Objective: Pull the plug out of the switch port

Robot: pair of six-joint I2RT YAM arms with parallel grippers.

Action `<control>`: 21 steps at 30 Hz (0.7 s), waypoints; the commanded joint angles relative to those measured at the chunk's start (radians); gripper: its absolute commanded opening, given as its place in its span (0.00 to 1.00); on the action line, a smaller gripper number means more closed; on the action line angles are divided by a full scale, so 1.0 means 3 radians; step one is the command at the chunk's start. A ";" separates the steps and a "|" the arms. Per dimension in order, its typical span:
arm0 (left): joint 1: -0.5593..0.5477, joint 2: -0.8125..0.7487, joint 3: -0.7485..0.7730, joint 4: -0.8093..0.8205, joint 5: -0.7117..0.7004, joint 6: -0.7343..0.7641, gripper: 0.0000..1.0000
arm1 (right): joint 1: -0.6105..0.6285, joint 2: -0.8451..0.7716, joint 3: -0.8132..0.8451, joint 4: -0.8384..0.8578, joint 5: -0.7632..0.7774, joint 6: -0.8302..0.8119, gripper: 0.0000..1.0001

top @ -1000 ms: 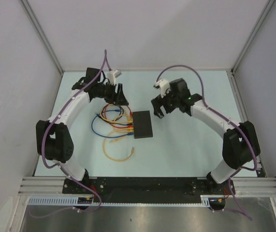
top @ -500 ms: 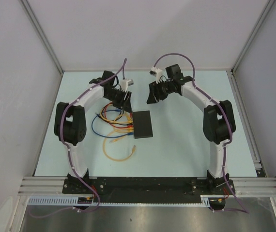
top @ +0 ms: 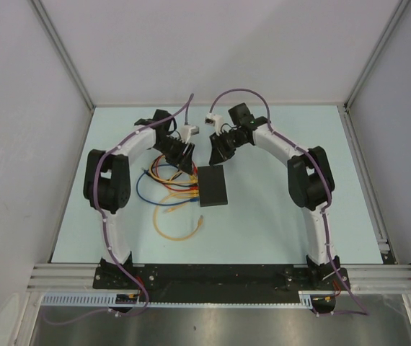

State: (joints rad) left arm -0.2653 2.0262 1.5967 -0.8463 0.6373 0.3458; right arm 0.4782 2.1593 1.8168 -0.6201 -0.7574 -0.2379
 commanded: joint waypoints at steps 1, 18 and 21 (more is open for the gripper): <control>0.0081 0.0041 -0.0066 0.0085 0.0033 0.0064 0.55 | 0.0042 0.0196 0.0213 -0.0121 -0.0144 -0.0102 0.19; 0.0087 0.0644 0.0353 -0.0221 0.0483 0.0095 0.55 | 0.0099 0.0508 0.0141 -0.0326 -0.0027 -0.0388 0.13; 0.0066 0.0777 0.0450 -0.0349 0.0586 0.0070 0.54 | 0.0104 0.0523 0.0141 -0.0336 -0.0017 -0.0383 0.13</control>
State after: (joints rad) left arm -0.2390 2.2101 1.6661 -0.9203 0.7292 0.3580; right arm 0.5037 2.2944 1.8458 -0.7097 -0.7681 -0.3355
